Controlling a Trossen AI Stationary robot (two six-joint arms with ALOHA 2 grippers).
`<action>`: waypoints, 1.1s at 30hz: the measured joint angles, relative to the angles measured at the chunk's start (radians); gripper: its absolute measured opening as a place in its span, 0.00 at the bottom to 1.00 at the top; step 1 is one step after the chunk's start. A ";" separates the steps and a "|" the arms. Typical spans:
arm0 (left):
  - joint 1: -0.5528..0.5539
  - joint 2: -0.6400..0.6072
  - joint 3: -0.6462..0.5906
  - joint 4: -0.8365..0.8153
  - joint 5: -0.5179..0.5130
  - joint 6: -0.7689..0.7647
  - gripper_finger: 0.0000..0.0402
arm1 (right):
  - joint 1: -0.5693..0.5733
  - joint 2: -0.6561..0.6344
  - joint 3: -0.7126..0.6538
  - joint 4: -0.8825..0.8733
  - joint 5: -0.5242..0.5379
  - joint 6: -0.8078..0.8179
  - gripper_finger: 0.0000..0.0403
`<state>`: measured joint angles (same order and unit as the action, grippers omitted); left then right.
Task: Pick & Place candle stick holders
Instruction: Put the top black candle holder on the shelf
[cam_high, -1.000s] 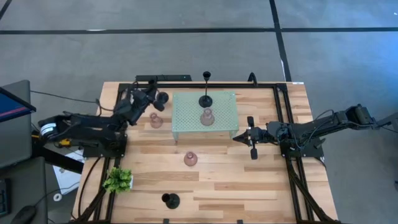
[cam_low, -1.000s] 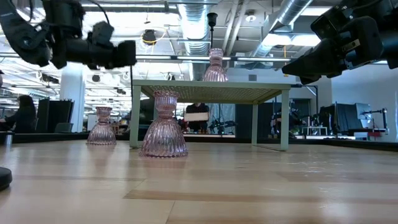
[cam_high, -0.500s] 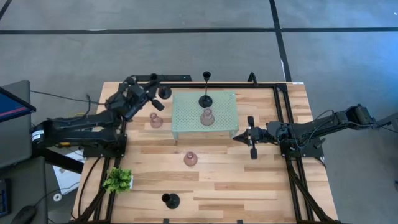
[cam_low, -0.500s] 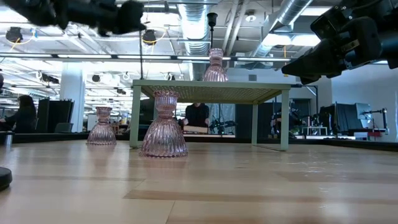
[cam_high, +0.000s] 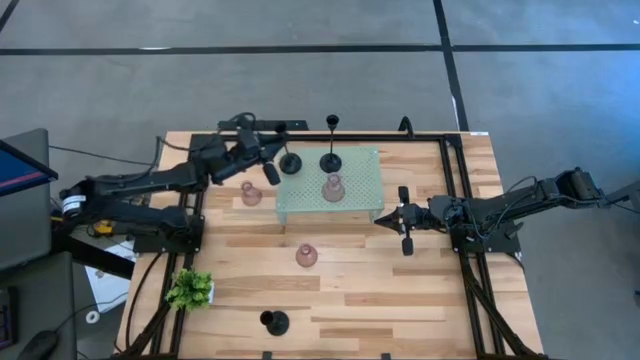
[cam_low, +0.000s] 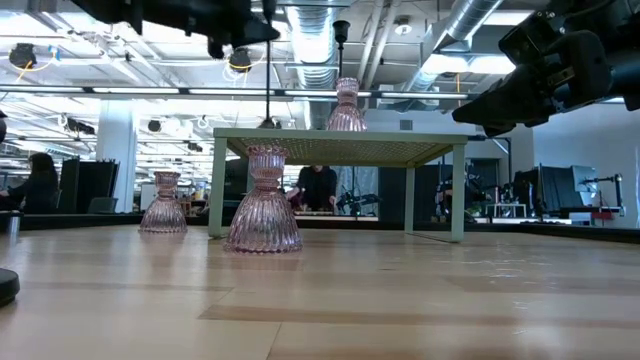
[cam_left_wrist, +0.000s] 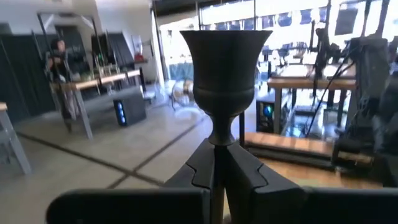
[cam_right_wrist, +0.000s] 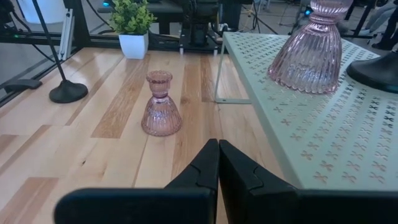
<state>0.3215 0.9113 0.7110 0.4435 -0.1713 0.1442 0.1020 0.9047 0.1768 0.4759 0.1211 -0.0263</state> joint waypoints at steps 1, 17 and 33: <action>0.001 0.019 0.005 0.000 0.000 -0.002 0.03 | 0.000 0.000 0.000 0.000 0.000 0.000 0.00; 0.001 0.146 0.064 0.028 0.033 -0.032 0.03 | 0.000 0.000 0.000 -0.006 0.008 0.000 0.00; 0.002 0.151 0.064 0.051 0.020 -0.026 0.14 | 0.000 0.000 0.000 -0.027 0.008 0.000 0.00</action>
<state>0.3233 1.0626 0.7746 0.4946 -0.1517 0.1184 0.1020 0.9043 0.1768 0.4484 0.1287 -0.0261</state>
